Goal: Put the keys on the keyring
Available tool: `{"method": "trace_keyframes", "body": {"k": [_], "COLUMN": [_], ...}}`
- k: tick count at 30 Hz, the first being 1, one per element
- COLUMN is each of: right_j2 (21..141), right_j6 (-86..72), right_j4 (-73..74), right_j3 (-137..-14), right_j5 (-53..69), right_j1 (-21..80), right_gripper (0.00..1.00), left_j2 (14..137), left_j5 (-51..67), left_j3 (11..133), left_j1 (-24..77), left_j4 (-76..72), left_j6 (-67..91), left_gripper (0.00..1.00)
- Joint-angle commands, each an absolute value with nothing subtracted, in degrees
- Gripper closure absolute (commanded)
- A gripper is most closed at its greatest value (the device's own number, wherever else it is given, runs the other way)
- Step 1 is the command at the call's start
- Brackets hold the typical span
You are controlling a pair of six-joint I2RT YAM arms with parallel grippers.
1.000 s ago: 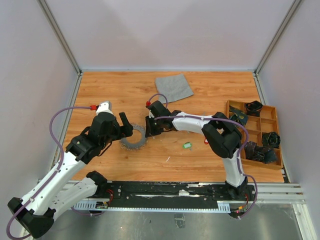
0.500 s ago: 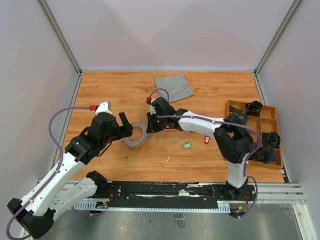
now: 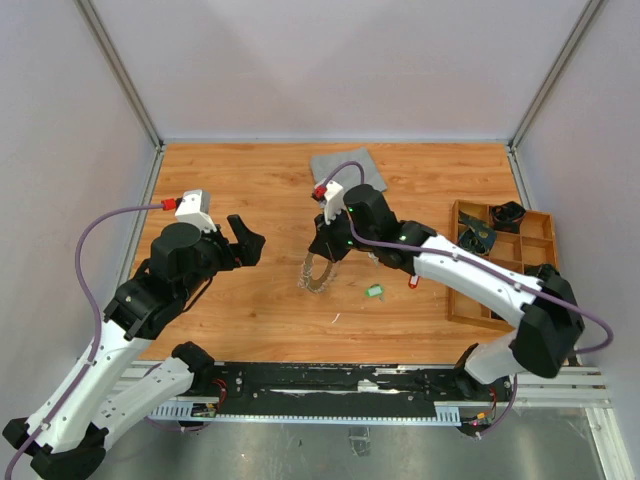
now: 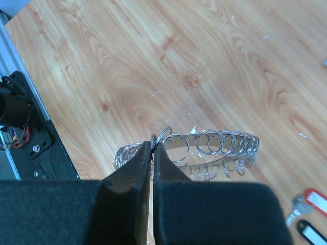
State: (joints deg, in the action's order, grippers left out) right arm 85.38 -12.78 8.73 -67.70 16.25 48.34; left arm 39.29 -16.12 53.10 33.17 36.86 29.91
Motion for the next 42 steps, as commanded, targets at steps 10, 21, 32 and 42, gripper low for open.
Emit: {"method": "trace_keyframes", "body": {"k": [10,21,32,42], "right_j2": [61.34,50.14,43.29,45.88], "right_j6": [0.34,6.86,13.36,17.39], "right_j4": [13.62,24.11,33.00,44.29], "right_j3": [-62.23,-67.29,-72.96,-79.53], "right_j5": [14.76,19.25,30.16,37.06], "right_j1": [47.51,47.56,47.55,47.56], "right_gripper": [0.99,0.99,1.00,0.99], "left_j2": [45.41,48.08,49.99,48.15], "left_j5": [-4.52,0.91,-0.68,-1.99], "left_j3": [58.62,63.97,62.28,59.32], "left_j1": [39.17,46.48,60.10,65.19], "left_j4": [27.62,20.55,9.81,3.98], "left_j6": [23.50,21.93,16.02,3.55], "left_gripper": [0.00,0.08,0.22,0.24]}}
